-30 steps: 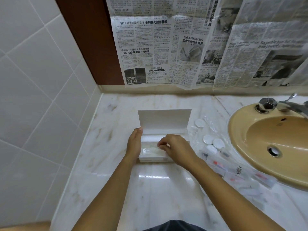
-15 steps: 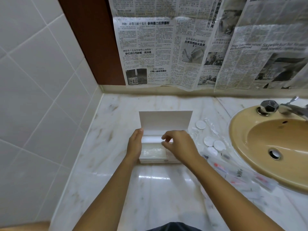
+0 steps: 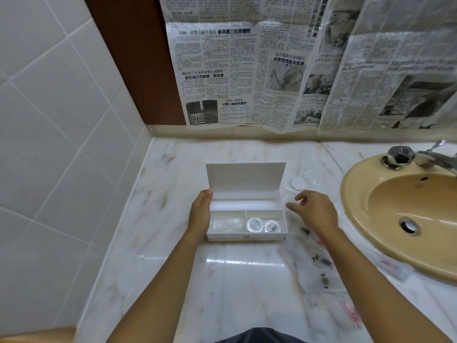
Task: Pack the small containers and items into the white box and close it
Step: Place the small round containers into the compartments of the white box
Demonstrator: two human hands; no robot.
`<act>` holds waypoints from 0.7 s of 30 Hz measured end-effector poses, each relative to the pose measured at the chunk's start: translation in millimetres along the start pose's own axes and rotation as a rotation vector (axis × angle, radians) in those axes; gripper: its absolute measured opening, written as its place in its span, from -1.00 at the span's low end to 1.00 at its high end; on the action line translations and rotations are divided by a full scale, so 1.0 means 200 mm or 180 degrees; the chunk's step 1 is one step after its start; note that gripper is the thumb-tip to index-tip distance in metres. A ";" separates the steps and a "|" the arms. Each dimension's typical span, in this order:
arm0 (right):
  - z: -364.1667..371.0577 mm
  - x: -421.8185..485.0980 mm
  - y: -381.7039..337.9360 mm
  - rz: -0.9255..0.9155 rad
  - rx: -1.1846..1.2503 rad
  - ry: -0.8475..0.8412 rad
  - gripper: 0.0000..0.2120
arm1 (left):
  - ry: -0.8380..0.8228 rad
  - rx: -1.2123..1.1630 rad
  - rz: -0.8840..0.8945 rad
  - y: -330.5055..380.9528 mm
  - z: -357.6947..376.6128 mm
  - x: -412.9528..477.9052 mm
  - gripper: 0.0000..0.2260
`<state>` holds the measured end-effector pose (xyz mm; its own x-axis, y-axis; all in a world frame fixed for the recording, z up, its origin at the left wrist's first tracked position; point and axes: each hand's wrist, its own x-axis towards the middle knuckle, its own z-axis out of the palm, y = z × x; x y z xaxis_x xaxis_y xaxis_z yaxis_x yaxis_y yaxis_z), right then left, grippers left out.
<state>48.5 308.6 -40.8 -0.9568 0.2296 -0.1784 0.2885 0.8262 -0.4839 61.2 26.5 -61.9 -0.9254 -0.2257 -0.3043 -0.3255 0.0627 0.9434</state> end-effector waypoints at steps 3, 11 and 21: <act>0.07 -0.01 -0.02 -0.0034 -0.0190 0.0004 -0.62 | -0.0011 0.0015 -0.0004 0.00 0.00 0.00 -0.80; 0.06 -0.03 0.02 0.0208 0.0333 0.0307 -0.73 | -0.0042 -0.0015 0.0026 -0.01 -0.01 0.00 -0.72; -0.20 -0.15 0.02 -0.0086 0.2130 0.0577 -0.94 | -0.0017 -0.0020 -0.0025 -0.01 -0.01 0.00 -0.77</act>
<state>76.7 326.0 -3.6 -0.9381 0.3439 -0.0410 0.1690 0.3514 -0.9208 61.7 24.7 -63.8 -0.9238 -0.2211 -0.3125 -0.3317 0.0548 0.9418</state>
